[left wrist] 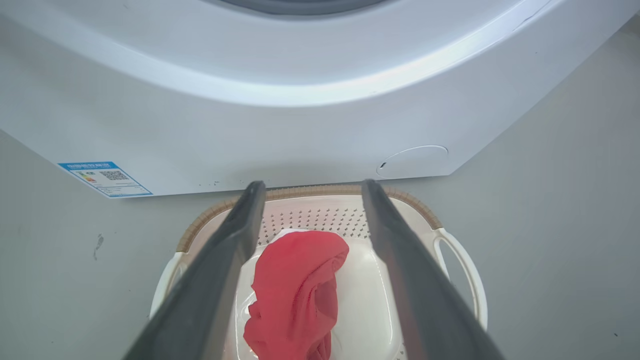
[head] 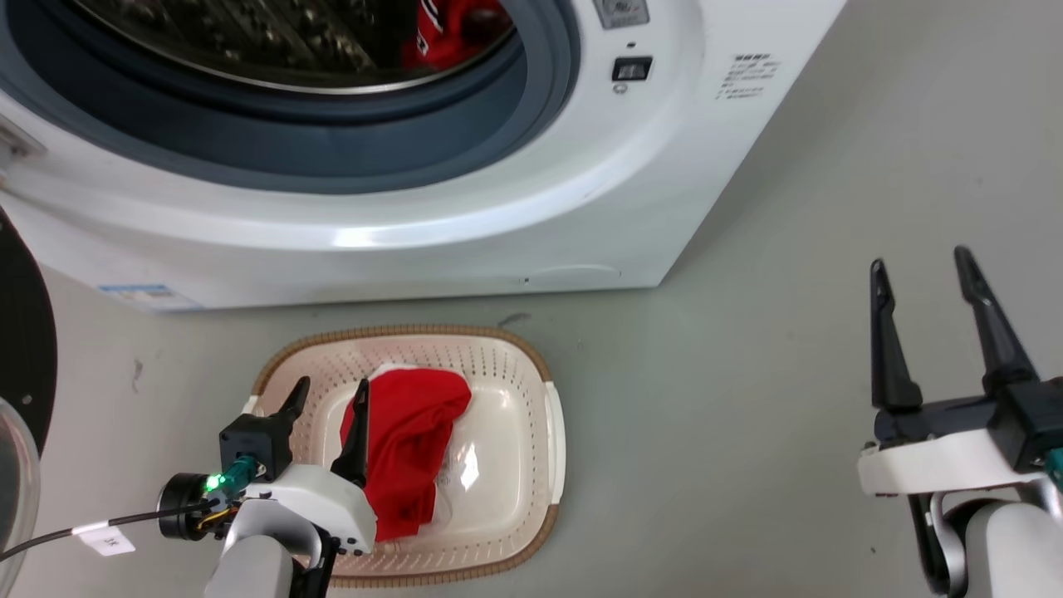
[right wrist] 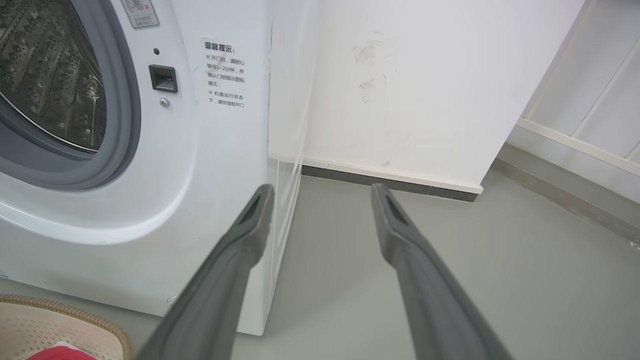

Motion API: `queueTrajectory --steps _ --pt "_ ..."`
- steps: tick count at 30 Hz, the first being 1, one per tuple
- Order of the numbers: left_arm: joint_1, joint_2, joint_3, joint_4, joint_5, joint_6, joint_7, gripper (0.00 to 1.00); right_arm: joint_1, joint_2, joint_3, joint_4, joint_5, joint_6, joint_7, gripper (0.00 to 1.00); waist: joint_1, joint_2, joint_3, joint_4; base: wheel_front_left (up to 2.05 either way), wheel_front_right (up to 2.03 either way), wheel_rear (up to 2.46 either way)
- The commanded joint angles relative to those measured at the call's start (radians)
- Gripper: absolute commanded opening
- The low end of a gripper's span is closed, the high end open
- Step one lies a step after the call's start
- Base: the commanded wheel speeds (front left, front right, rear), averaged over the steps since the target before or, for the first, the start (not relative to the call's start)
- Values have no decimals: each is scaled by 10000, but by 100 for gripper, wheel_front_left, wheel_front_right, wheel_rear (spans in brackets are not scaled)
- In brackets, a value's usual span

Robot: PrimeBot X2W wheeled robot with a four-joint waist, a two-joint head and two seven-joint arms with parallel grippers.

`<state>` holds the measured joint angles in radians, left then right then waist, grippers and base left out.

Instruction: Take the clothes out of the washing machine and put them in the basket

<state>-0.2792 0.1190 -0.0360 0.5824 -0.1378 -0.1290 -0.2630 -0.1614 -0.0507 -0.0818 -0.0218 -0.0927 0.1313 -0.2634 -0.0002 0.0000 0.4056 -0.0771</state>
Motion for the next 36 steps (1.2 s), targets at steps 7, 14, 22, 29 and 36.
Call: queueTrajectory --steps 7,14,22,29,36 --pt "237 409 -48 -1214 -211 -15 -27 100 430 7 223 120 243 -12 -21 100 2 0 -745 -469 0 0 0" --pt "-771 1451 -223 -1679 -753 -14 -27 100 463 11 391 -26 564 -10 -21 100 2 0 -282 -1189 0 0 0" --pt "-3142 2970 -999 -1534 -1734 -5 1571 100 210 12 588 -91 1073 -10 -20 100 2 0 797 -2027 0 0 0" --pt "-6047 4496 -1789 -1719 -2288 -4 4496 100 -11 12 995 -40 1912 -12 -20 100 2 0 2047 -2971 0 0 0" --pt "-9123 5188 -2380 -1008 -2702 -6 7479 100 -270 15 1517 -92 2674 -10 -20 100 2 0 3134 -3780 0 0 0"
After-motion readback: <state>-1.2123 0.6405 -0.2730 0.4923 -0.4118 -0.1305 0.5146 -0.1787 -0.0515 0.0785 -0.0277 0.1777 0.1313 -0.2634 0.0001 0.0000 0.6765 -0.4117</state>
